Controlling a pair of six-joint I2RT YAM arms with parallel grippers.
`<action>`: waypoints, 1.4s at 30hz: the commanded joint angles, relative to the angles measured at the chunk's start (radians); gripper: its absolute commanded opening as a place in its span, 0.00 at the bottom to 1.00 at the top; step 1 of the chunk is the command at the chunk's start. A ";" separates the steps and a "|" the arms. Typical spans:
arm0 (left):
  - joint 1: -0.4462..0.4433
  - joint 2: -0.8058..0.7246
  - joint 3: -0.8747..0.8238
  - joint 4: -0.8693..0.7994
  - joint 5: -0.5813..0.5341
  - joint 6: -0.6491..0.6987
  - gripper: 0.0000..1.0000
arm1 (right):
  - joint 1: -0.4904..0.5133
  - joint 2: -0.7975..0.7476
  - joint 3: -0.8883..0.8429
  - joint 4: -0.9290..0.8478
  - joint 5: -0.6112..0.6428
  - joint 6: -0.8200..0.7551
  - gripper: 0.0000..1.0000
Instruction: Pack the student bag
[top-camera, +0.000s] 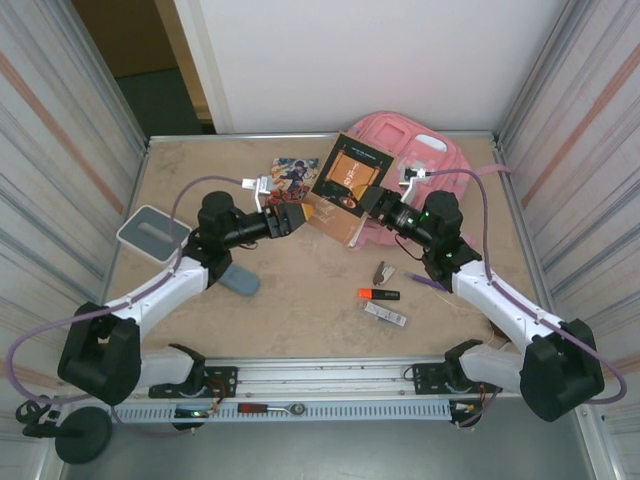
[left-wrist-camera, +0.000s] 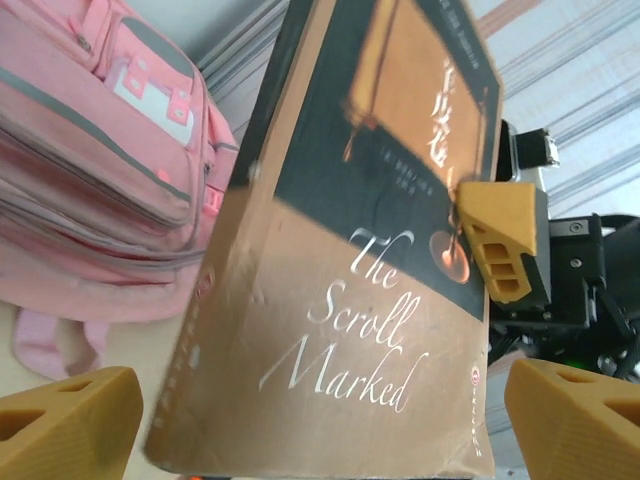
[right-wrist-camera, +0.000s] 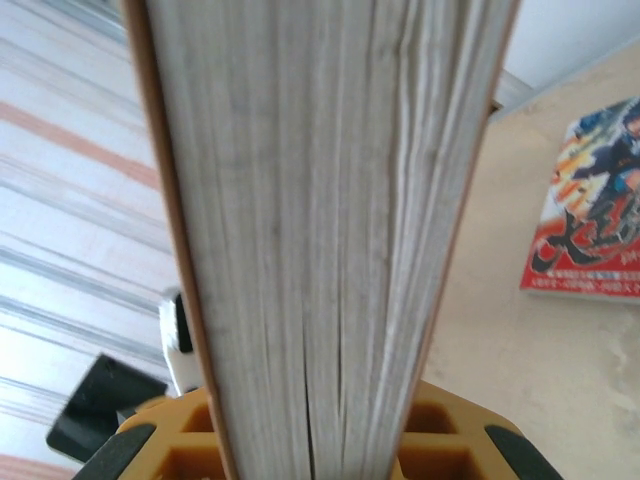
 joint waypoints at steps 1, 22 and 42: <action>-0.041 0.019 -0.025 0.147 -0.125 -0.159 0.96 | 0.024 0.011 -0.001 0.192 0.111 0.054 0.00; -0.053 0.098 0.005 0.353 -0.220 -0.195 0.05 | 0.016 0.090 -0.055 0.142 0.149 0.027 0.13; 0.253 -0.174 -0.049 -0.221 -0.011 0.068 0.00 | -0.125 0.507 0.492 -0.886 0.353 -1.143 0.55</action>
